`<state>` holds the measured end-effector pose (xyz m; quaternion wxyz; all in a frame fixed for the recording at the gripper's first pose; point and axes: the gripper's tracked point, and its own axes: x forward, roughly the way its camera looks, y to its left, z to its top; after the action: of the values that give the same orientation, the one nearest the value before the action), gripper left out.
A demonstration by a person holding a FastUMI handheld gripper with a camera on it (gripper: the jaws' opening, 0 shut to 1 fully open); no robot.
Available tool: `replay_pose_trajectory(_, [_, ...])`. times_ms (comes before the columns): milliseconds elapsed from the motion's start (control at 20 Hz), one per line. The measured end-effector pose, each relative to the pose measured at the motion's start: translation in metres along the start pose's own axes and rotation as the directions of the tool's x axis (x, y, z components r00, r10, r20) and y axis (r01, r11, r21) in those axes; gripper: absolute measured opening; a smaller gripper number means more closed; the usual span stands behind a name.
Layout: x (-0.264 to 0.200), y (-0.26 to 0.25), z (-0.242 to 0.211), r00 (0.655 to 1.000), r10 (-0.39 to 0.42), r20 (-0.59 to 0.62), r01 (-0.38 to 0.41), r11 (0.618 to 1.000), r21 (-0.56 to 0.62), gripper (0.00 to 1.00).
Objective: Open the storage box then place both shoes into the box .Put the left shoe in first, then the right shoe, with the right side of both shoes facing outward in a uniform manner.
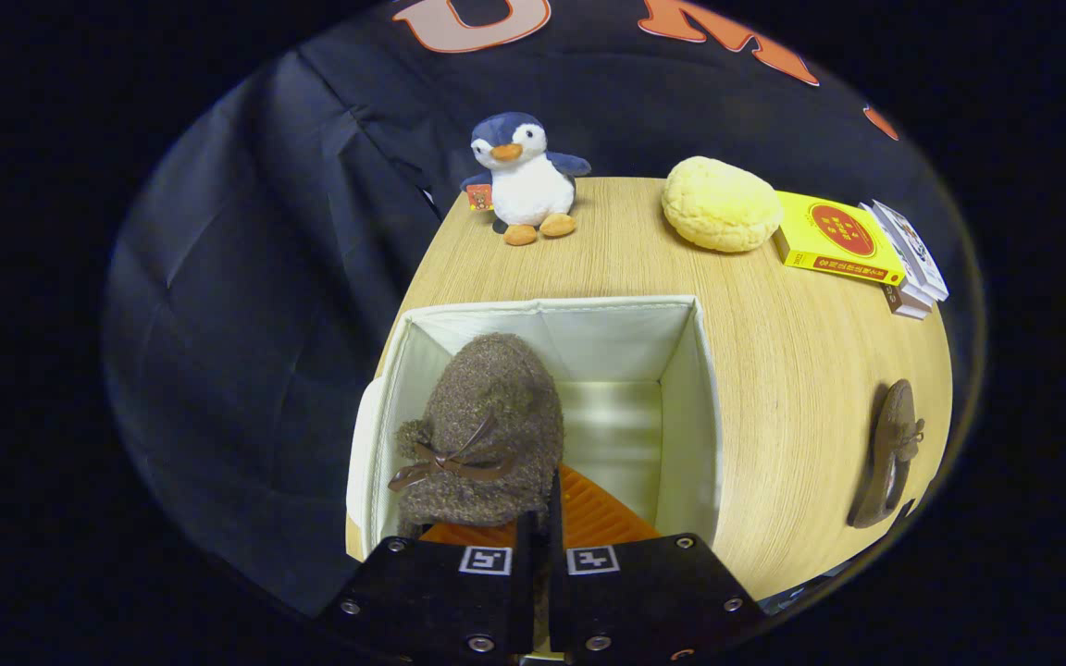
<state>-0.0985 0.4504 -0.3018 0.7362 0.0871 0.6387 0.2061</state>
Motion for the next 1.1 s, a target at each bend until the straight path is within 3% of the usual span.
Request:
replay_pose_trajectory(300, [0.01, 0.018, -0.031, 0.992, 0.054, -0.11, -0.053, 0.999, 0.014, 0.17])
replay_pose_trajectory(600, [-0.013, 0.029, -0.017, 0.983, 0.172, -0.061, -0.174, 0.984, -0.036, 0.18])
replay_pose_trajectory(1000, [-0.07, -0.017, 0.009, 0.965, 0.253, 0.067, -0.245, 0.963, -0.114, 0.67])
replay_pose_trajectory(1100, [-0.081, -0.043, 0.012, 0.964, 0.246, 0.097, -0.234, 0.964, -0.126, 0.73])
